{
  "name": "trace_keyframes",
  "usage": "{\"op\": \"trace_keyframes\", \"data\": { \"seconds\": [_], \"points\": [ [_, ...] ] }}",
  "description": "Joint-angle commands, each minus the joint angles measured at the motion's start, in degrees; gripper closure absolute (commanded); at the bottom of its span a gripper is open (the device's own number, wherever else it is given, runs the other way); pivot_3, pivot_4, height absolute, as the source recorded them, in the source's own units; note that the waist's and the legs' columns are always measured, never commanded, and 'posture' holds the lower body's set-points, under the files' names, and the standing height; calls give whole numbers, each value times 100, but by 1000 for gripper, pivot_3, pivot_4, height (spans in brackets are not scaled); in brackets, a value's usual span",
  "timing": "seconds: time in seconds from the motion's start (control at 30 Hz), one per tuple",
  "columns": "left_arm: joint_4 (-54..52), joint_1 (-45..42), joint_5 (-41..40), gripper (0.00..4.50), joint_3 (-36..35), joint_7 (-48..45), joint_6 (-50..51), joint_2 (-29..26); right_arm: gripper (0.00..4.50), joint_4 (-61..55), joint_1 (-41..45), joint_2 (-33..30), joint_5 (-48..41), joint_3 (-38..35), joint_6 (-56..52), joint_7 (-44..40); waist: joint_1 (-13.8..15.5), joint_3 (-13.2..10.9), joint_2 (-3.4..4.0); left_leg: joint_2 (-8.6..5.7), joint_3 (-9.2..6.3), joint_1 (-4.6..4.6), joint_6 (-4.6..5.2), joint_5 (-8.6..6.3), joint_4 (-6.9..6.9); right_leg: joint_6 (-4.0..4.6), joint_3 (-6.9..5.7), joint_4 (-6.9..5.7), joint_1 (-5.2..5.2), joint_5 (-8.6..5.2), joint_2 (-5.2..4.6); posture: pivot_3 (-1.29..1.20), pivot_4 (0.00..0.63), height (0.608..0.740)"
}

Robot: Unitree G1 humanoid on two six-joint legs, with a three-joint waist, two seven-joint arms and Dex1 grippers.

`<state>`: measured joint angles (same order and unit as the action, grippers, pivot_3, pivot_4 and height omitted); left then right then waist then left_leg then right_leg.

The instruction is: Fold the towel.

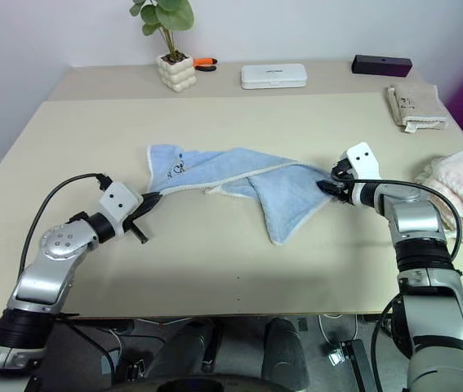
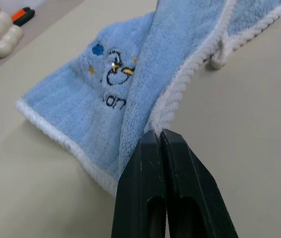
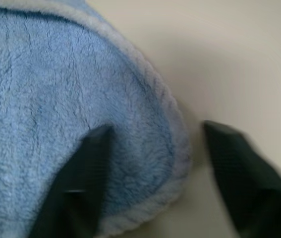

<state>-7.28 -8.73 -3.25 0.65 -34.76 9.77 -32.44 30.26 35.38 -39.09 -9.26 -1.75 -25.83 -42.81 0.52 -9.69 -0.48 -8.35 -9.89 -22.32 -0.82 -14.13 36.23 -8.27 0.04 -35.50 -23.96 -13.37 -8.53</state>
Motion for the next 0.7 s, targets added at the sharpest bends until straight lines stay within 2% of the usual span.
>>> {"op": "trace_keyframes", "data": {
  "seconds": [0.03, 0.07, 0.1, 0.2, 0.4, 0.57, 0.63, 0.7],
  "points": [
    [-222, 54, -111, 4500, -205, 12, -21, -38, 3779, -102, 13, -26, -3, -96, -139, 8, 14, 0, 0, 0, 0, 0, 0, 0, 1, 0, 0, 0, 0, 0, 0, 0, 150, 740],
    [-217, 62, -117, 4500, -212, -1, -24, -46, 4371, -138, 13, -43, -3, -115, -138, 20, 14, 0, 0, 0, 0, 0, 1, 0, 1, 0, 0, 0, 0, 0, 0, 0, 150, 740],
    [-214, 66, -119, 4500, -218, -11, -27, -51, 4470, -162, 13, -53, 1, -126, -134, 30, 13, 0, 0, 0, 0, 0, 1, 0, 1, 0, 0, 0, 0, 0, 0, 0, 150, 740],
    [-107, -23, -180, 4500, -281, -47, -42, -68, 4470, -285, 83, -98, 24, -186, -85, 107, 11, 0, 0, 0, 0, -1, 2, -1, 0, 0, 0, 0, -1, 0, 0, 0, 150, 740],
    [1016, -1260, -166, 4500, -415, 253, -53, 59, 4470, -82, 755, -182, 431, -104, 677, 430, 1, -2, 2, 0, 0, -10, -1, 1, 3, 3, 0, -13, -18, 3, 1, 0, 150, 740],
    [3633, -4130, 160, 4500, -699, 1401, -1227, 151, 4470, 1127, 2603, -240, 1001, -15, 2199, 1076, -21, -32, -18, -3, 3, -36, -19, 12, 17, 3, -1, -36, -49, 5, 1, 0, 150, 740],
    [4406, -4875, 120, 4500, -851, 1697, -1639, 100, 4470, 1467, 3090, -274, 1090, -19, 2565, 1192, -60, -31, -19, -1, -2, -104, -21, 12, 63, 3, -4, -59, -108, 6, 4, 0, 150, 740],
    [4905, -5479, 89, 4500, -986, 1788, -1981, -69, 4470, 1579, 3521, -326, 1107, -55, 2867, 1204, -136, -28, -20, -3, 7, -116, -3, -2, 70, 0, -6, -58, -116, 6, -4, 0, 150, 740]
  ]
}}
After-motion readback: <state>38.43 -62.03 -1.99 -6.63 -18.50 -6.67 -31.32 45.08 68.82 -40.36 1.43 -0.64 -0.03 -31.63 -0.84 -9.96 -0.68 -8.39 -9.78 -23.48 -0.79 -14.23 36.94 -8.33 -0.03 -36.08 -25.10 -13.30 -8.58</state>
